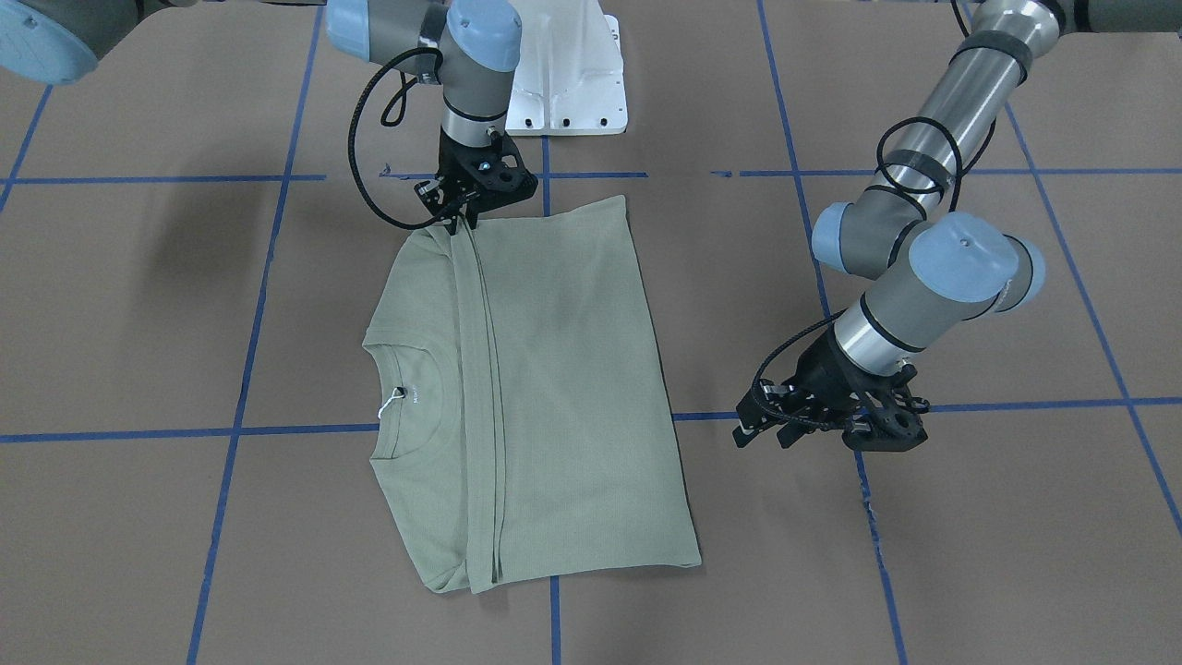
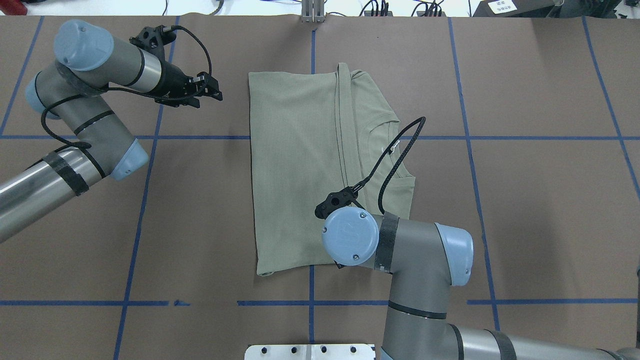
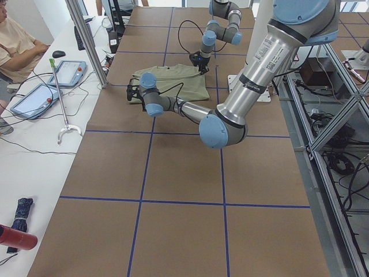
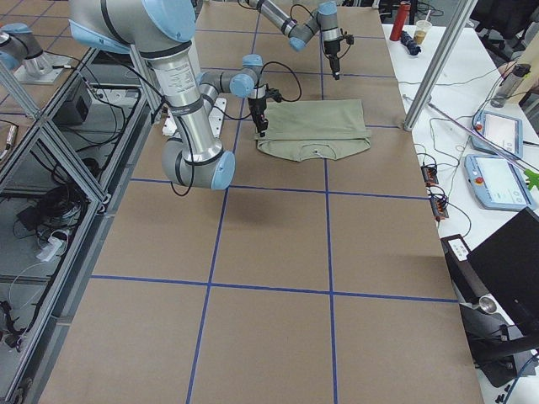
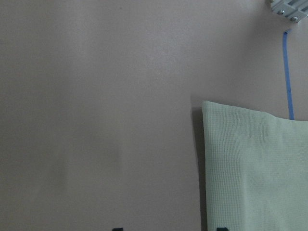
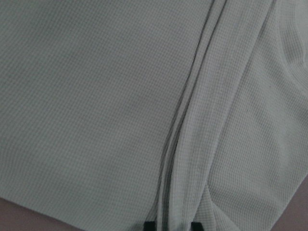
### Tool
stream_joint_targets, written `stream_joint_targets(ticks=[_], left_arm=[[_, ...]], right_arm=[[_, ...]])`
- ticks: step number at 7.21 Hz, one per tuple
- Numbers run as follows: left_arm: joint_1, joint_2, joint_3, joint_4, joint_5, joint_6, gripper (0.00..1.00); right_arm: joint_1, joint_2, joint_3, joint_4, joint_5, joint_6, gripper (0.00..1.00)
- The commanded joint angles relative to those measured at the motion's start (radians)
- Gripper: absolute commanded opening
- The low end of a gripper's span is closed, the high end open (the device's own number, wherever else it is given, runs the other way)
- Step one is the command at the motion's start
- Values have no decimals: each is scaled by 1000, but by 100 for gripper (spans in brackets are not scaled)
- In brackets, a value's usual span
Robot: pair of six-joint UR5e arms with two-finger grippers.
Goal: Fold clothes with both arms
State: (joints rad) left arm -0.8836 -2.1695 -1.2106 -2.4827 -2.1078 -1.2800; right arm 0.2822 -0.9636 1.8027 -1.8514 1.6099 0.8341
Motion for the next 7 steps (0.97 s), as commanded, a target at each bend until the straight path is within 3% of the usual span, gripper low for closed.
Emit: stream_joint_targets(ticks=[1, 4, 7], left_arm=[[0, 0, -4, 1, 0, -1, 71], [2, -3, -17, 1, 3, -10, 71], [6, -1, -33, 2, 11, -12, 71]], right_arm=[[-3, -3, -3, 3, 5, -3, 0], [69, -44, 20, 6, 38, -132, 0], [26, -166, 117, 11, 33, 54, 0]])
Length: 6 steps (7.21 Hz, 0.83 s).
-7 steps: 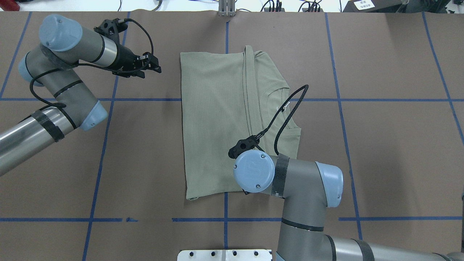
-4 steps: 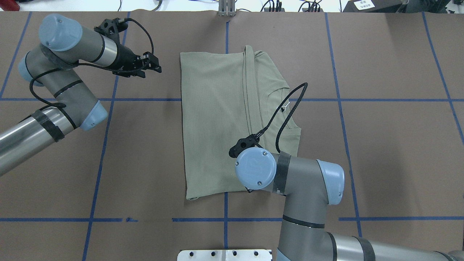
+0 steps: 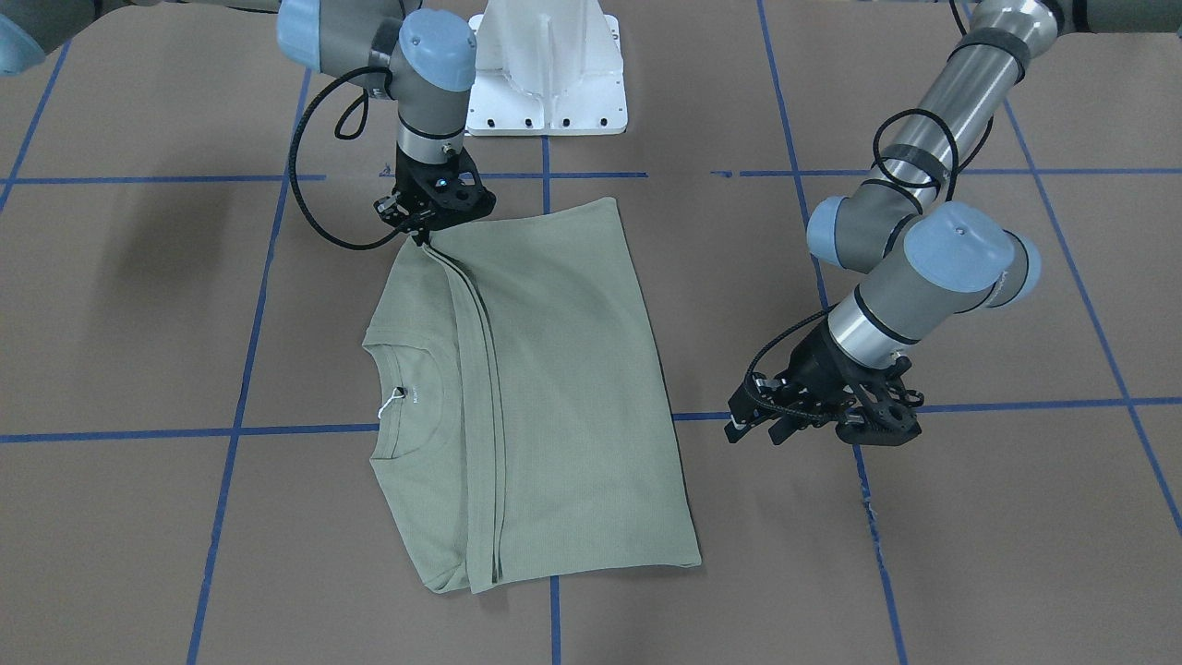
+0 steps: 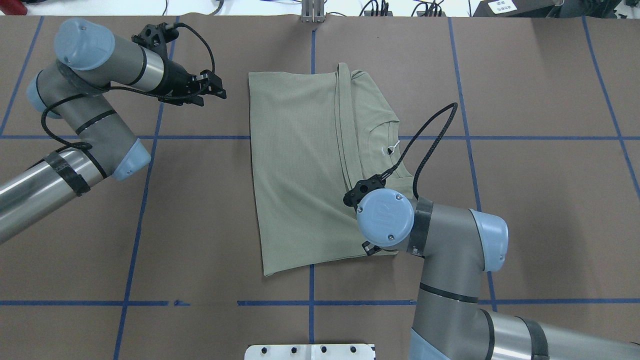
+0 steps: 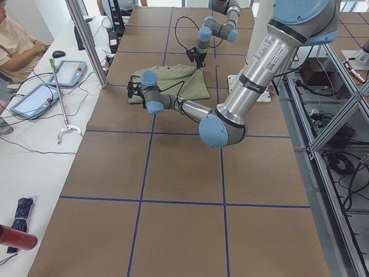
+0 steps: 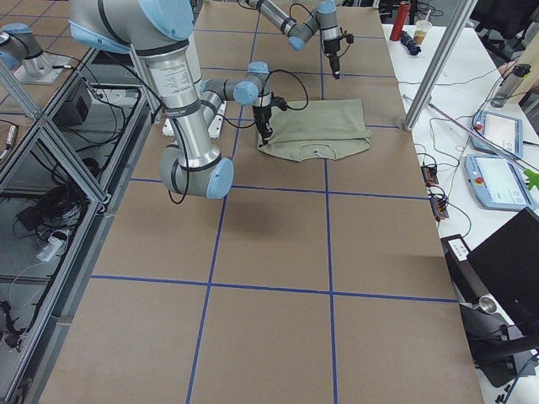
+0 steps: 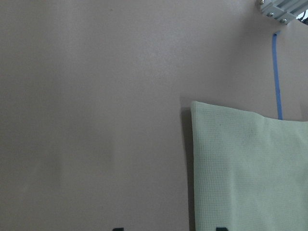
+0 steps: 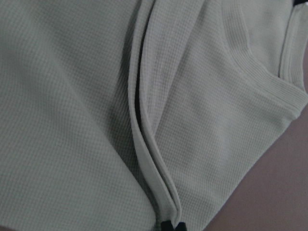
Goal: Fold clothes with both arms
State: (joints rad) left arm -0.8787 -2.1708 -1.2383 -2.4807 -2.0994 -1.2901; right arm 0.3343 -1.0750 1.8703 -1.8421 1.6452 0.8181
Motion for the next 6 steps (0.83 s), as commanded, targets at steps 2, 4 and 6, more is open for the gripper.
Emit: stream_joint_targets(ticks=[2, 4, 6], left_arm=[[3, 0, -21, 3, 4, -5, 71], [3, 0, -26, 5, 4, -5, 71], [3, 2, -26, 3, 4, -3, 71]], right_arm=[[-37, -80, 56, 3, -1, 165, 14], [-40, -72, 59, 3, 4, 173, 46], [-38, -76, 101, 3, 4, 252, 57]])
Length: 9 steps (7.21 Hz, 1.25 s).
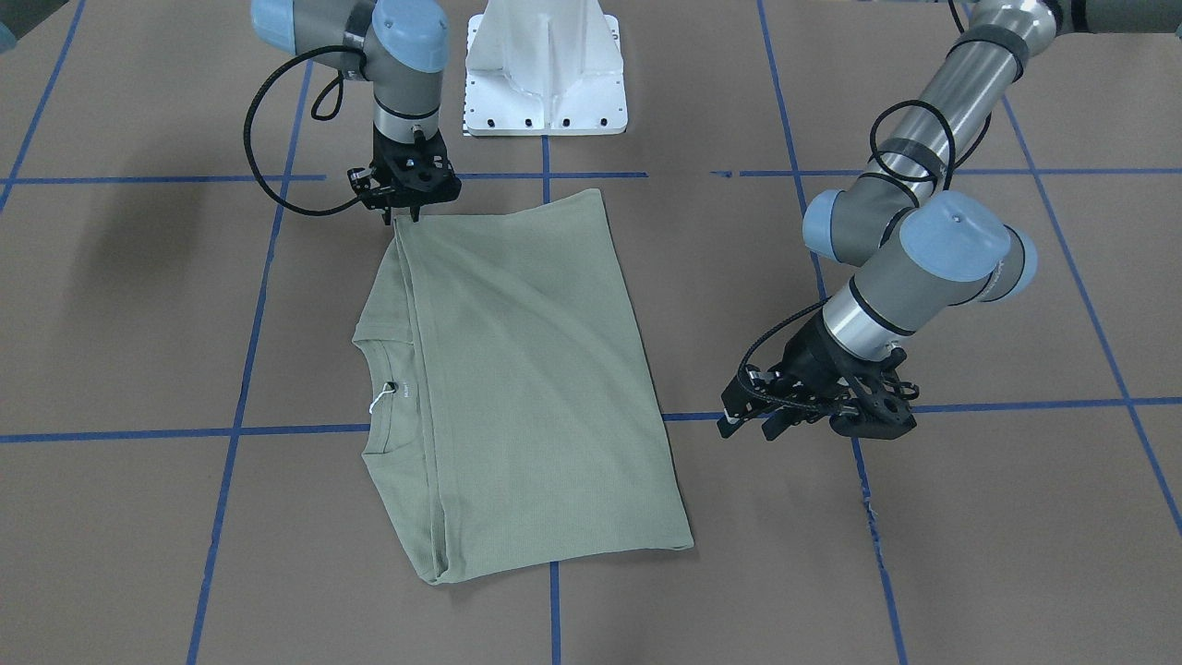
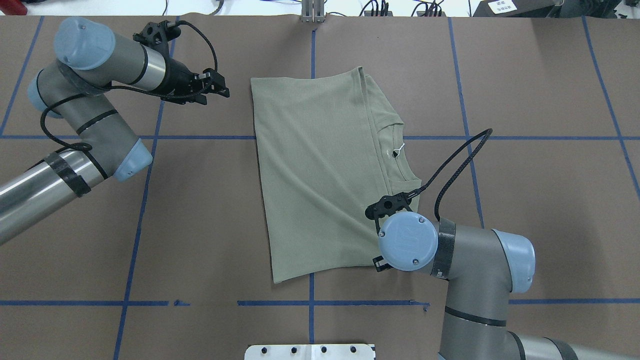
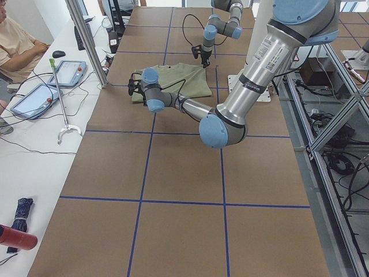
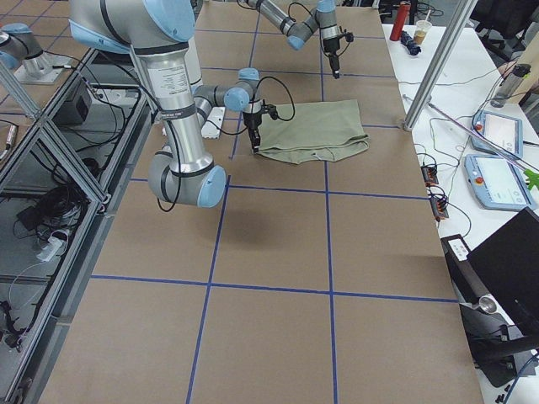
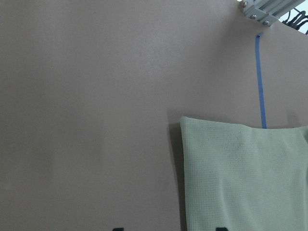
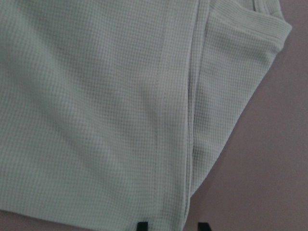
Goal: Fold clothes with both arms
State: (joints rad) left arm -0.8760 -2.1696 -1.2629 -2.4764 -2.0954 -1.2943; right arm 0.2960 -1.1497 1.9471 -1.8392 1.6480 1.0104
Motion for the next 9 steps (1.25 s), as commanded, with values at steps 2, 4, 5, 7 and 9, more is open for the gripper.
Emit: stream_joint_targets(ticks=[2, 4, 5, 7, 9], left_arm=[[0, 1, -1, 1, 0, 1, 71], [0, 1, -4, 1, -2, 1, 71], [0, 1, -4, 1, -2, 1, 71], [0, 5, -4, -1, -2, 1, 71], [0, 5, -4, 1, 0, 1, 71]], right_arm=[[5, -7, 35, 117, -1, 492, 58], [3, -62, -51, 393, -13, 898, 59], [11, -77, -47, 396, -17, 904, 64], [28, -97, -37, 399, -17, 904, 71], [43, -123, -39, 399, -16, 904, 72]])
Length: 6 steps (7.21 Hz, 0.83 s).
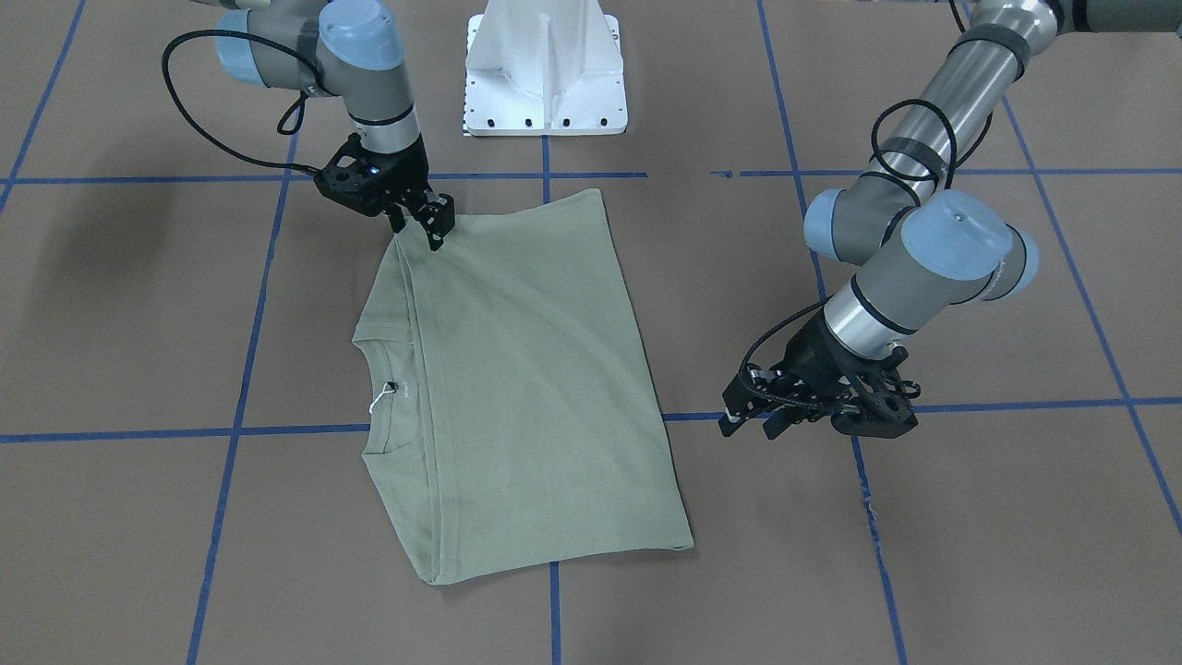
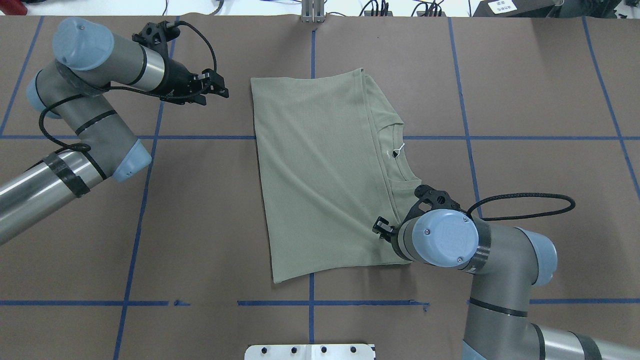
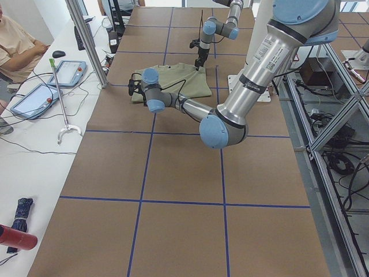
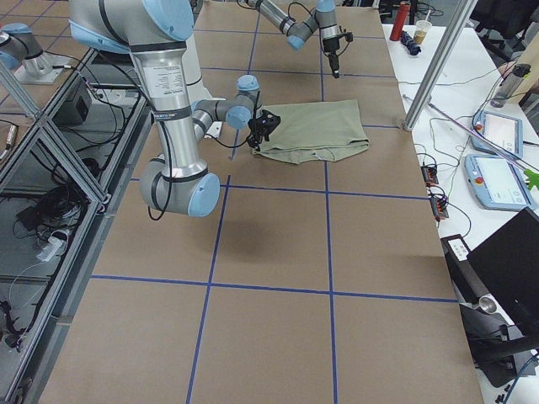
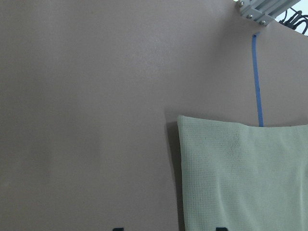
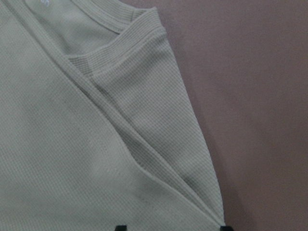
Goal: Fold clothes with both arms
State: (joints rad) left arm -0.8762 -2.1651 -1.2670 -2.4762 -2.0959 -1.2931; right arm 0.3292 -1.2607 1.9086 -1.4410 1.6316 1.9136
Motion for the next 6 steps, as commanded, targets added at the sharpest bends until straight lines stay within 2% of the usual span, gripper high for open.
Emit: stream_joint_targets(ticks=[1, 4, 6], left_arm=[[0, 1, 1, 0, 1, 0, 71], [2, 2, 2, 0, 1, 3, 71], [2, 2, 2, 0, 1, 2, 71]], right_arm=[[8, -25, 0, 1, -1, 1, 72], [5, -31, -2, 2, -1, 1, 70], [4, -29, -6, 2, -1, 2, 58]])
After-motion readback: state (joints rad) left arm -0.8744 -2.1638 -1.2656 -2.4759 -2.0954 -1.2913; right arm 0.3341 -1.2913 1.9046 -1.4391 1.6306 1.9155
